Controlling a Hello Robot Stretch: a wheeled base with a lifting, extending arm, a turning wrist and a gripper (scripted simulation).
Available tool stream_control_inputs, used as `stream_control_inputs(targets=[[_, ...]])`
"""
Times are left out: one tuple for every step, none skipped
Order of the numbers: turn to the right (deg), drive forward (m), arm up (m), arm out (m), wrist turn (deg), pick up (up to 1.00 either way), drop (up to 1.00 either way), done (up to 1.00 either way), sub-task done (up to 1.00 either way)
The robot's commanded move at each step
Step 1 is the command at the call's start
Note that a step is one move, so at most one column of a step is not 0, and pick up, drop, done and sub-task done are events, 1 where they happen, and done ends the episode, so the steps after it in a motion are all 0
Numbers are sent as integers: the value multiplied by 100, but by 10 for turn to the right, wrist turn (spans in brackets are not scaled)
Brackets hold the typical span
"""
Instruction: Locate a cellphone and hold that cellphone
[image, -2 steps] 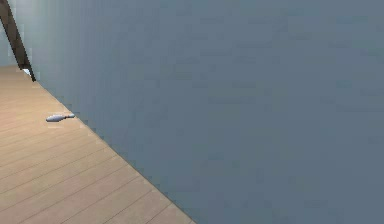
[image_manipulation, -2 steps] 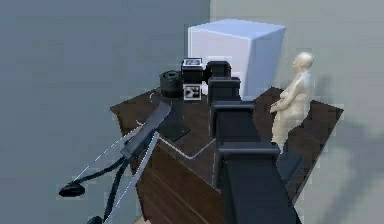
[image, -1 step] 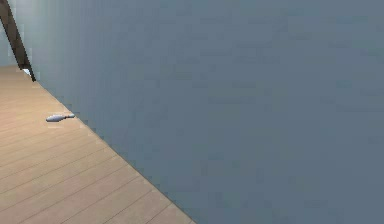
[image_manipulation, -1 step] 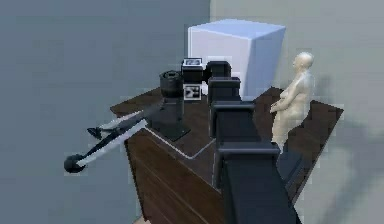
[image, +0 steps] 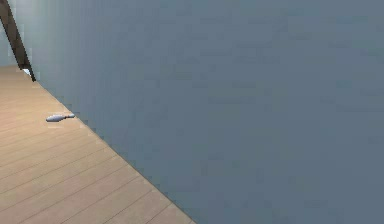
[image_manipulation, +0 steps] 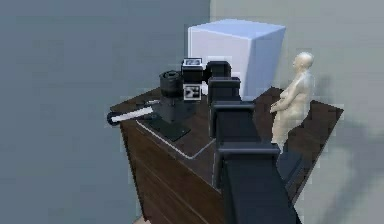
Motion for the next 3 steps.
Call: stream_control_inputs(targets=[[0,0,0,0,360,0,0,0,0],[0,0,-12,0,0,0,0,0,0],[0,0,0,0,0,100,0,0,0]])
